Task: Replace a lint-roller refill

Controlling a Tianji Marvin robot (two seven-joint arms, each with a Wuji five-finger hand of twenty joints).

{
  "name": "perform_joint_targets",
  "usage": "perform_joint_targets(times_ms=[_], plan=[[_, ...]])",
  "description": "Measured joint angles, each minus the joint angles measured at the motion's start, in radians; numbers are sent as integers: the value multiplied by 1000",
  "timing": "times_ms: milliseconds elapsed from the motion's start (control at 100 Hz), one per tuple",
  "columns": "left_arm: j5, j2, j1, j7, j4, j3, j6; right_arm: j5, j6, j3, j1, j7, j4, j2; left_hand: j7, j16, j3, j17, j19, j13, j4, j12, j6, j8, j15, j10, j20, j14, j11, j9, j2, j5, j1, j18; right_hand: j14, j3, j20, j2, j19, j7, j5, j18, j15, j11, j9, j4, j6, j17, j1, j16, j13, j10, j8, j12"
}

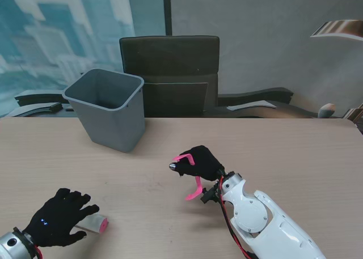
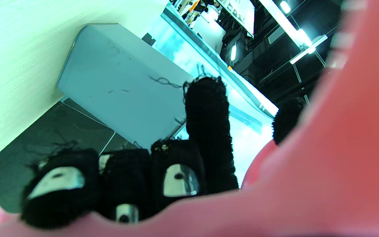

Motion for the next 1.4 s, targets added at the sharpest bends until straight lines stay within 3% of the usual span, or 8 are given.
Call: perform_joint_targets(times_ms=[60,170,310,730,1400], plan=[[-1,0,-11,-10,14,7,11,1,0,0,0,3,0,0,0,0,0,-3,-11,0,0,0,1,0,0,0,0,0,0,0,0,0,0,0,0,0,0,0,0,0,0,0,0,0,0,0,0,0,0,0,0,0,0,0],[-27,0,-43,-91,30,19,-2,1,0,1,0,4,0,0,0,0,1,-7,-18,-1,0,-2,2,0,0,7,0,0,0,0,0,1,0,0,0,0,0,0,0,0,0,0,0,0,0,0,0,0,0,0,0,0,0,0],[43,10,-77,-61,60,55,16,0,1,3,0,4,0,0,12,0,21,-8,-24,-12,0,-2,2,12,0,7,0,0,0,0,0,2,-2,0,0,0,0,0,0,-1,0,0,0,0,0,0,0,0,0,0,0,0,0,0],[70,24,-130,-99,107,116,56,0,0,4,0,6,-1,1,66,0,54,-7,-25,-12,0,-2,1,44,0,8,3,0,3,0,-38,51,-4,0,0,0,0,0,0,-1,0,0,0,0,0,0,0,0,0,-9,0,0,0,0],[50,38,-225,-207,158,190,53,-5,-2,9,-1,10,-4,3,125,0,93,3,-25,-12,-2,-2,20,69,9,9,5,0,28,16,-54,84,28,0,0,0,0,0,0,-1,0,0,0,0,0,0,0,0,0,-10,0,0,0,0]])
